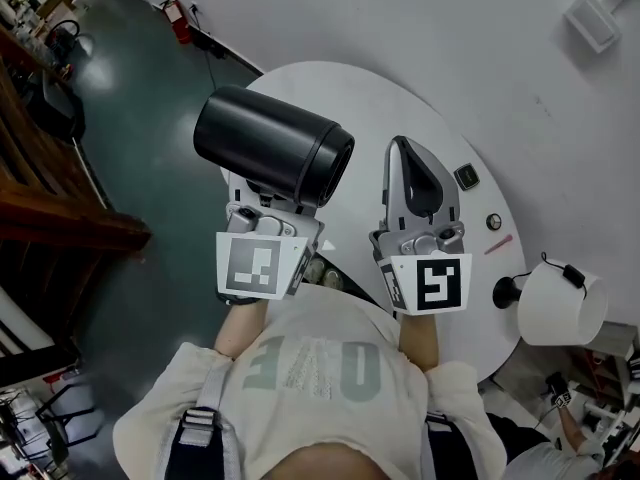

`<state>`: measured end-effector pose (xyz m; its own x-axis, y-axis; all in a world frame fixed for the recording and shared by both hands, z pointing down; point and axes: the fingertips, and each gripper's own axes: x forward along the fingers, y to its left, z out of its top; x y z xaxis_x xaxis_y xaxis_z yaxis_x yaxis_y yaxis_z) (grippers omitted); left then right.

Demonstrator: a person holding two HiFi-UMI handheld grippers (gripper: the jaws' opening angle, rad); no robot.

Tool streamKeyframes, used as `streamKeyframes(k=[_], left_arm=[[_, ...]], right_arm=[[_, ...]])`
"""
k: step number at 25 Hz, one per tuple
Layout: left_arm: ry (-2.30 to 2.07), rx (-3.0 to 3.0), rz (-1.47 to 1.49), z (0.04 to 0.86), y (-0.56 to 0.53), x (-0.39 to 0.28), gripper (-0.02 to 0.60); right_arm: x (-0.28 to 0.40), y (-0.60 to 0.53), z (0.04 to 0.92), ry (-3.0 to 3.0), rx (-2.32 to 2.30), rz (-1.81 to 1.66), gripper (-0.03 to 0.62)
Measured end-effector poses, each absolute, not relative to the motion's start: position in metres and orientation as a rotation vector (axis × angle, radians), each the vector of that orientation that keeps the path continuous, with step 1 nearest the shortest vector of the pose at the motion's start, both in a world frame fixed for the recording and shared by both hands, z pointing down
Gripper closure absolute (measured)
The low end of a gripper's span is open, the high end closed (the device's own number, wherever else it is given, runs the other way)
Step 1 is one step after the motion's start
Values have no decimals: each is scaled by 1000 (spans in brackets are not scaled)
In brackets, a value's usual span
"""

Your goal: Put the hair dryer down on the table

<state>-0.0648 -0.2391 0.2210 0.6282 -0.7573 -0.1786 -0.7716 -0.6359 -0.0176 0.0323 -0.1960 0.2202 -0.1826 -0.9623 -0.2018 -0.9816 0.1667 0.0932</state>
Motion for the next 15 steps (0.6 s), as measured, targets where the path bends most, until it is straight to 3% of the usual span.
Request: streamKeyframes(k=[15], left_arm=[[1148, -3011, -344, 343, -268, 0, 370]], right_arm=[[73, -188, 262, 2261, -2117, 129, 589]])
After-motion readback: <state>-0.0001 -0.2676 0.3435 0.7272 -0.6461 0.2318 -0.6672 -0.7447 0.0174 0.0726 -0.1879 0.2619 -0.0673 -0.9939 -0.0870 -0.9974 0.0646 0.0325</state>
